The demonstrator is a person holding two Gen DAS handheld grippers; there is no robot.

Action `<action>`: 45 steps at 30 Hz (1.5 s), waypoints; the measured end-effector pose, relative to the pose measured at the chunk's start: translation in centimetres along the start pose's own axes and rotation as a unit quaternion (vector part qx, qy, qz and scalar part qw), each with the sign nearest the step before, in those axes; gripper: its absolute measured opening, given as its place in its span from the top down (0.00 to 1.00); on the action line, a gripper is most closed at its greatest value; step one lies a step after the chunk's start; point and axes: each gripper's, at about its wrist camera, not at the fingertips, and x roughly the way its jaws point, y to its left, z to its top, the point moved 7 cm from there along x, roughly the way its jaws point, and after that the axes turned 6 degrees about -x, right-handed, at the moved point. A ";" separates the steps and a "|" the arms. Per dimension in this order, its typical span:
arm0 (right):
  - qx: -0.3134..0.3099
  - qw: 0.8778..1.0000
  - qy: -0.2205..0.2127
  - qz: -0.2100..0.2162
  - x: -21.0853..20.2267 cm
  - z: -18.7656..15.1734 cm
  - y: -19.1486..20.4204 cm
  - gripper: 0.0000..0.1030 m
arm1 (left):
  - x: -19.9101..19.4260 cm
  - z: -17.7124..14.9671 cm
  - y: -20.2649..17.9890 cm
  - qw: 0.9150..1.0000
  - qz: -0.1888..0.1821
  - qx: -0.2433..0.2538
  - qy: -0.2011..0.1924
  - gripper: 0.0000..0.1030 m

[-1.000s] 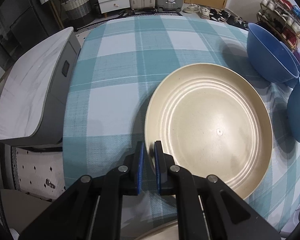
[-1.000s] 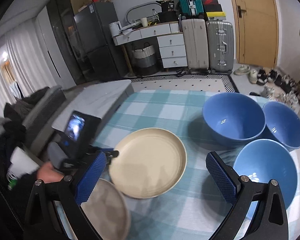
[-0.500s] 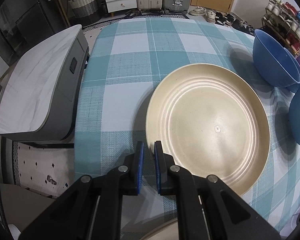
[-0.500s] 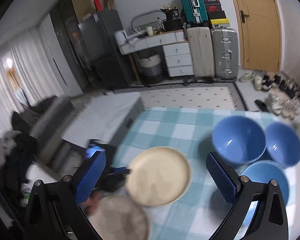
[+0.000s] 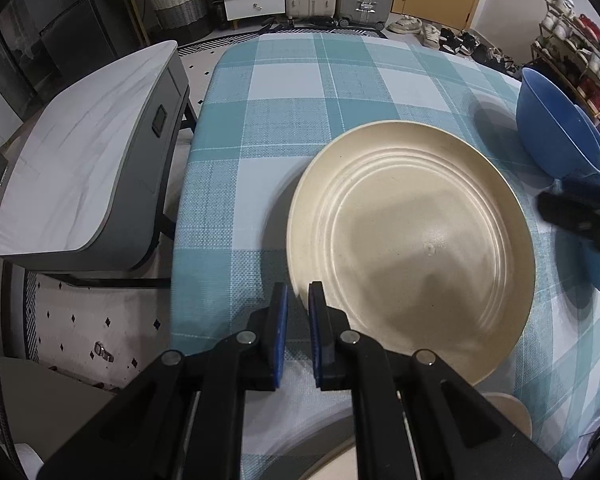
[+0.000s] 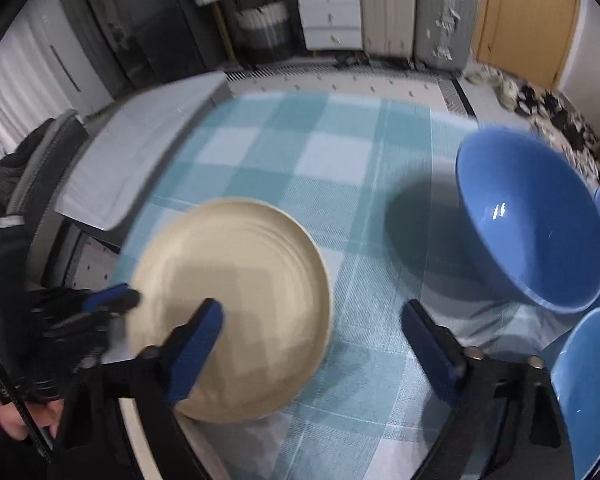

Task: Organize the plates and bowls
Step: 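Close the right gripper on the plate rim while the left gripper lifts it, then carry the cream plate with both grippers toward the stacked cream plates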

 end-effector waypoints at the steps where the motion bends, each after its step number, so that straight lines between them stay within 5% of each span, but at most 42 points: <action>1: 0.002 1.000 0.009 0.000 0.8 -0.3 -0.2 0.29 | 0.0 0.0 0.0 1.000 -0.001 -0.001 0.001 0.92; 4: 0.012 0.999 0.029 0.008 2.8 -1.0 -0.9 0.40 | 0.1 -0.1 0.0 1.000 0.000 0.000 0.002 0.92; 6: 0.020 0.999 0.044 0.014 3.8 -1.5 -1.3 0.57 | 0.2 -0.2 0.0 1.000 0.000 0.000 0.003 0.92; 11: 0.031 0.998 0.046 0.036 4.6 -2.1 -1.7 0.59 | 0.4 -0.2 -0.1 1.000 0.003 0.002 0.005 0.92; 23: 0.030 0.996 0.048 0.064 5.3 -2.1 -1.0 0.87 | 0.8 -0.5 0.0 1.000 -0.018 -0.011 0.022 0.91; 45: 0.054 0.996 0.022 0.062 2.2 -0.6 -1.6 0.89 | -1.2 0.2 -0.7 0.999 -0.024 -0.024 0.021 0.91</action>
